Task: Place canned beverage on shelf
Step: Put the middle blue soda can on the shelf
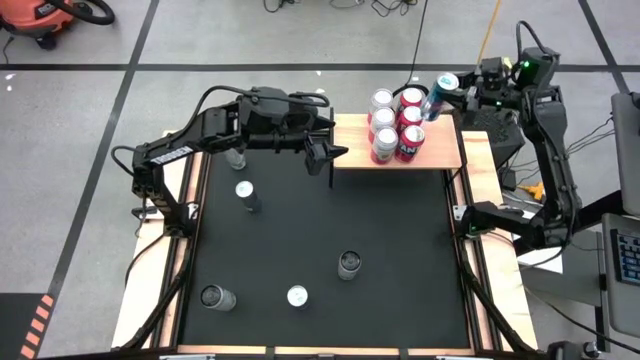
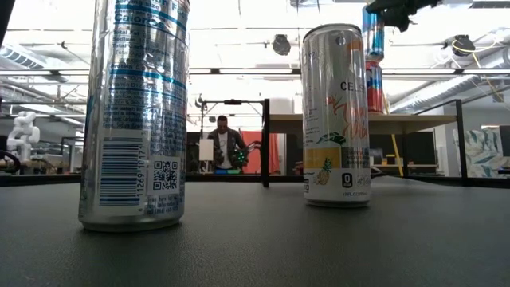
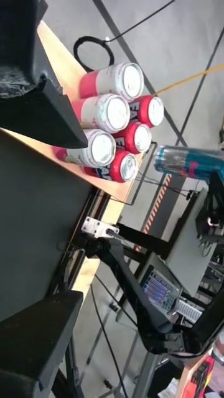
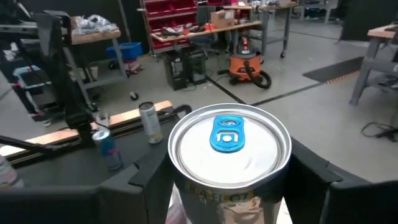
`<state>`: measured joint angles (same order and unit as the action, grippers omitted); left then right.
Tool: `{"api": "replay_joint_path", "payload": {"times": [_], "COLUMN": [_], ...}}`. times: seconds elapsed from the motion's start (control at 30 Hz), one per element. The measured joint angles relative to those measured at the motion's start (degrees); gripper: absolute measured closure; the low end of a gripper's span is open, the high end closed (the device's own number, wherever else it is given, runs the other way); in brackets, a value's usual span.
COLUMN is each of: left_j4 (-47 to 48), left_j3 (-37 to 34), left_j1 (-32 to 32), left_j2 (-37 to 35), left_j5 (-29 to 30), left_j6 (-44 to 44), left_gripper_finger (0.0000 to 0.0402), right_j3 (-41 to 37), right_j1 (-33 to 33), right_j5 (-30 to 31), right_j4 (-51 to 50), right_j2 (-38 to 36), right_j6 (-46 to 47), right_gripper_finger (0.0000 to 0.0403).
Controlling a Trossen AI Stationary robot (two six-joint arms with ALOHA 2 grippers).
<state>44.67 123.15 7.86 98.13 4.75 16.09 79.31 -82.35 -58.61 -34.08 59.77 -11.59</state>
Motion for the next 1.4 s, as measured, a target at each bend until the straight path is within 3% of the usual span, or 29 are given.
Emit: {"api": "replay_joint_path", "payload": {"times": [0.4,0.8,1.07,1.3,1.4], "left_j4": [-1.6,-6.1,-15.7,-24.7,-28.9], "left_j3": [0.9,1.6,1.6,1.6,1.6], "left_j1": [1.2,7.4,7.5,7.6,7.5], "left_j2": [0.0,1.0,4.9,8.7,10.4], "left_j5": [0.7,-4.6,-11.4,-14.4,-14.8], "left_j6": [0.0,-1.8,-0.9,1.6,1.6], "left_gripper_finger": [0.0011,0.0011,0.0011,0.0011,0.0011], "right_j3": [0.0,0.0,0.1,0.1,0.1], "right_j1": [-2.3,-1.6,-1.6,-1.6,-1.6], "right_j5": [2.8,2.9,3.3,3.5,6.7], "right_j4": [-0.9,-4.1,-13.0,-13.5,-13.6], "right_j2": [-0.6,-11.6,-15.9,-16.4,-16.6], "right_j6": [4.7,12.2,8.9,7.4,8.5], "right_gripper_finger": [0.019,0.019,0.019,0.019,0.019]}}
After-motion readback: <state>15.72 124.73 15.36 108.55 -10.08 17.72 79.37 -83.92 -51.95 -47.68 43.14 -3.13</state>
